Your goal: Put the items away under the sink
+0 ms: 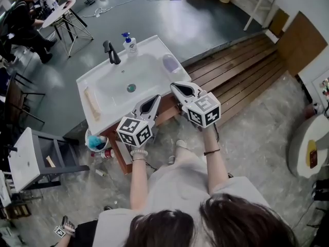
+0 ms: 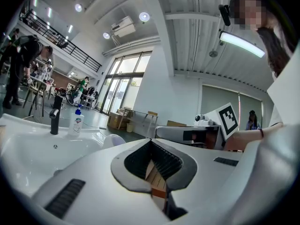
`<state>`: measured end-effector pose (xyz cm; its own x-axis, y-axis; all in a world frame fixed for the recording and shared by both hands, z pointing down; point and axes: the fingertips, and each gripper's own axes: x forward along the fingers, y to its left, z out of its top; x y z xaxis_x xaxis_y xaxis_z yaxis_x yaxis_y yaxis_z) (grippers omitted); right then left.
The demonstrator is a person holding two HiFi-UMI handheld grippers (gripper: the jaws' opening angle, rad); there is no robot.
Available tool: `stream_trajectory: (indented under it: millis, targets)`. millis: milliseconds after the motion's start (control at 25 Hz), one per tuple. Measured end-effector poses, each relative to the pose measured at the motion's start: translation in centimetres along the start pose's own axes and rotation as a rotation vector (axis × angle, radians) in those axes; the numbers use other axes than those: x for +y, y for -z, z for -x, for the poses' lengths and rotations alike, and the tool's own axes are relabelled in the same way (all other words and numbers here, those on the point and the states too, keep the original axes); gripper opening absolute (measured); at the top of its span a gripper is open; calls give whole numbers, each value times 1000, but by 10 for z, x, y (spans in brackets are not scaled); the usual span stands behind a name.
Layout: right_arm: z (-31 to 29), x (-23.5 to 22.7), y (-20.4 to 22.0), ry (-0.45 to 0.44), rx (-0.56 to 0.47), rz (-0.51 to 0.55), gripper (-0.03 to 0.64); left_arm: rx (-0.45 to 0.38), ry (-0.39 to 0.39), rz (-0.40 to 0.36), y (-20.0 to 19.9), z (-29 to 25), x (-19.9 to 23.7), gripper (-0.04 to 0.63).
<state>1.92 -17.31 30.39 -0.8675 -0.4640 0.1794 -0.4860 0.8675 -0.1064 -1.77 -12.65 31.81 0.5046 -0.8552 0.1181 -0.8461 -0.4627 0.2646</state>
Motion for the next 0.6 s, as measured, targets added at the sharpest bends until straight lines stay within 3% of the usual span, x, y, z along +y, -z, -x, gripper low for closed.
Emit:
stream_trajectory:
  millis: [600]
  targets:
    - [-63, -71, 1, -34, 101, 21, 14, 17, -44, 62, -6, -63, 61, -3]
